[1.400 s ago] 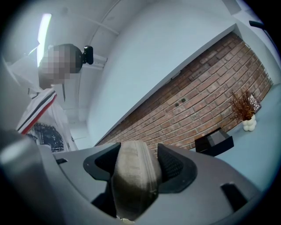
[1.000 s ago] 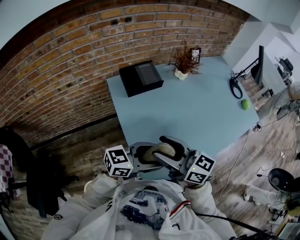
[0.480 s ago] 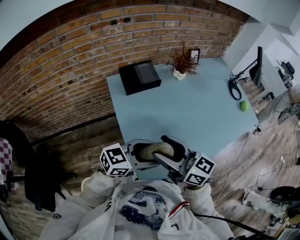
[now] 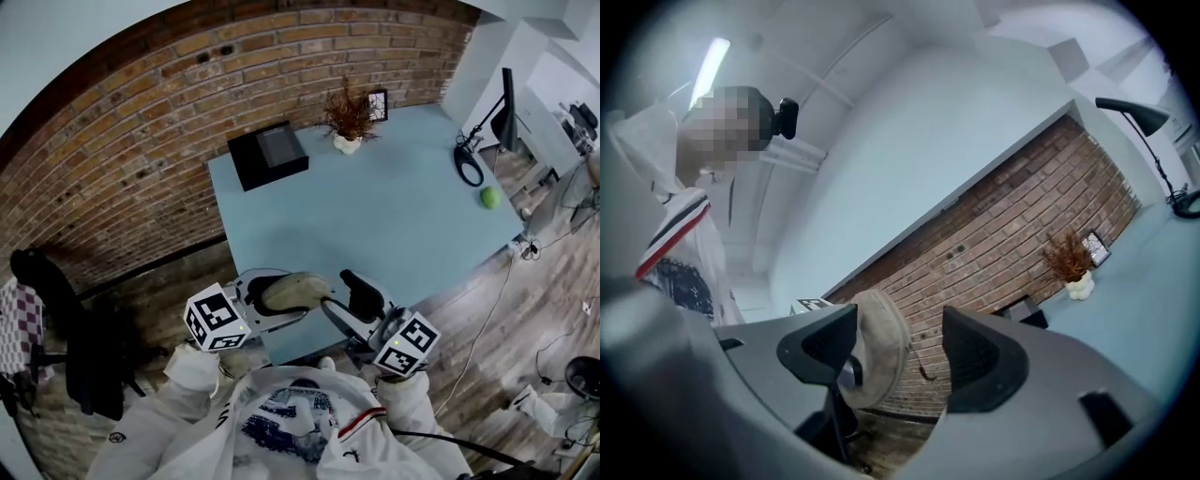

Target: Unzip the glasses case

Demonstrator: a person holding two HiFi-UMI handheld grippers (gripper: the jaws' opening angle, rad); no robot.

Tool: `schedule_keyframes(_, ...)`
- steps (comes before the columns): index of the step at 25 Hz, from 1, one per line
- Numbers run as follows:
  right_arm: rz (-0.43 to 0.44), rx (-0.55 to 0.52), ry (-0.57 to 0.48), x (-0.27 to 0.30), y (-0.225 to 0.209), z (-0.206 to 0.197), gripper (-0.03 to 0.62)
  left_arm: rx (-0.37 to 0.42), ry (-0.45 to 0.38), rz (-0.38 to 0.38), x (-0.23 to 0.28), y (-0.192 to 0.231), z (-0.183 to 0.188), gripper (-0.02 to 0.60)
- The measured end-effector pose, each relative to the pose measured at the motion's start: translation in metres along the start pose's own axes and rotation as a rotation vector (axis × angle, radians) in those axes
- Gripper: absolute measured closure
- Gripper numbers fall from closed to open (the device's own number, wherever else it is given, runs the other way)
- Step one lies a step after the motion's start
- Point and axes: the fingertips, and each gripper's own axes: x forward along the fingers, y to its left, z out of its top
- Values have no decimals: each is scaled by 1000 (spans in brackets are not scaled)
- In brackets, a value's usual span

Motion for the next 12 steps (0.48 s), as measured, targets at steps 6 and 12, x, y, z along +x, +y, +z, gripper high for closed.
schedule_keyframes(6, -84, -43, -6, -40, -14, -8, 316, 104, 96, 96, 13, -9, 5, 288)
schedule_keyframes(12, -128, -116, 50, -54, -15, -24, 317, 170, 154, 148, 24, -21, 13, 288)
